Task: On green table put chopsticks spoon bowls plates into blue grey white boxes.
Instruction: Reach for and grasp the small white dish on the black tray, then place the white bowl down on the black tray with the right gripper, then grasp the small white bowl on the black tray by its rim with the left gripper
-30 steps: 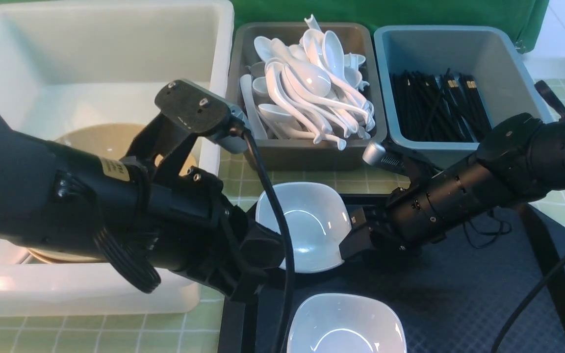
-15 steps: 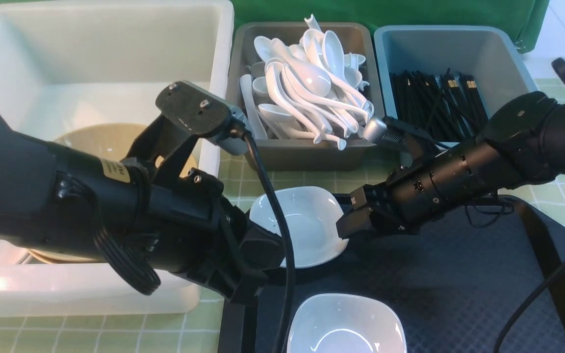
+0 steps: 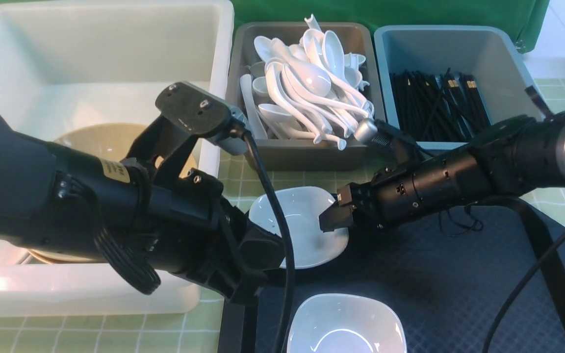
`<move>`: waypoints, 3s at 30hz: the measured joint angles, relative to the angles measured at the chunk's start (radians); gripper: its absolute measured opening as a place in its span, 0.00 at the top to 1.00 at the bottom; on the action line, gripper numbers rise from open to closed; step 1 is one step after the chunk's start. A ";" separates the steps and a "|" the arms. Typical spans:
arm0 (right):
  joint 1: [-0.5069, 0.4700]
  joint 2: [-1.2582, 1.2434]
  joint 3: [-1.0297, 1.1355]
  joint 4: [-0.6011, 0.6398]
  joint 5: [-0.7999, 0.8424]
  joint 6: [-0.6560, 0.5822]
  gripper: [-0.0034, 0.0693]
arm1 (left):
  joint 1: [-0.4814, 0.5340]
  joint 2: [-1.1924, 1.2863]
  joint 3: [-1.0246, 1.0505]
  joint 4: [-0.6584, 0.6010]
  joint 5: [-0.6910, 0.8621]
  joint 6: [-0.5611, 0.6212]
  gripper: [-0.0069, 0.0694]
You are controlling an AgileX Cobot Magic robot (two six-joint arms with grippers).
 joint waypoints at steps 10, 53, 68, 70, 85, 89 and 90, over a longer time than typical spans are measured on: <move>-0.044 -0.009 -0.001 0.001 0.054 -0.047 0.85 | 0.000 0.000 0.000 0.000 0.022 -0.007 0.91; -0.387 -0.681 0.397 -0.526 0.049 0.193 0.16 | 0.000 0.041 -0.002 -0.015 -0.109 -0.135 0.37; -0.287 -1.072 0.298 -0.672 0.342 0.316 0.16 | -0.004 0.544 -0.402 -0.108 0.202 -0.151 0.09; -0.287 -1.105 0.298 -0.699 0.351 0.341 0.16 | -0.012 0.633 -0.469 -0.118 0.218 -0.149 0.09; -0.166 -1.145 0.298 -0.769 0.362 0.362 0.27 | -0.099 1.077 -0.793 -0.111 0.250 -0.213 0.34; -0.150 -1.145 0.298 -0.781 0.363 0.362 0.44 | -0.099 1.102 -0.806 -0.151 0.249 -0.143 0.55; -0.148 -1.145 0.298 -0.781 0.364 0.362 0.48 | -0.099 1.107 -0.806 -0.159 0.250 -0.134 0.58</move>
